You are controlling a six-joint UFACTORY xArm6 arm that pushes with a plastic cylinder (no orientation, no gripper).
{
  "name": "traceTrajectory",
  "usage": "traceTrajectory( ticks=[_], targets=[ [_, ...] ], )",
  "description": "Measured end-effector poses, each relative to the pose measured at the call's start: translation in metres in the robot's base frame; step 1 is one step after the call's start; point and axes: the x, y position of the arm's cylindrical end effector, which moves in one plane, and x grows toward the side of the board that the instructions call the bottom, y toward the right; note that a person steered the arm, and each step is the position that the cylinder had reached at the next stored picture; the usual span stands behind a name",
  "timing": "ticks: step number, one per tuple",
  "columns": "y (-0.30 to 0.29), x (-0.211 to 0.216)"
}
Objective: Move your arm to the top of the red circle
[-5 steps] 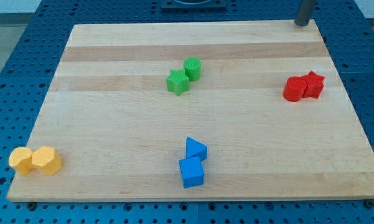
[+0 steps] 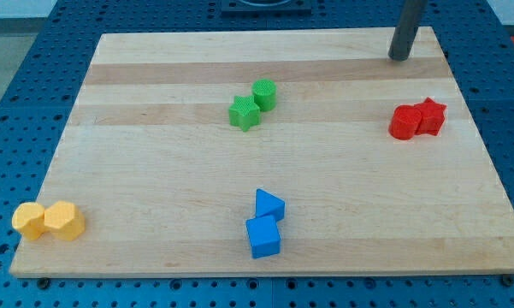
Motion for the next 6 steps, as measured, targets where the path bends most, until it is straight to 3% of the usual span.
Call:
traceTrajectory(
  ticks=[6],
  targets=[
    [-0.026,0.056]
  ],
)
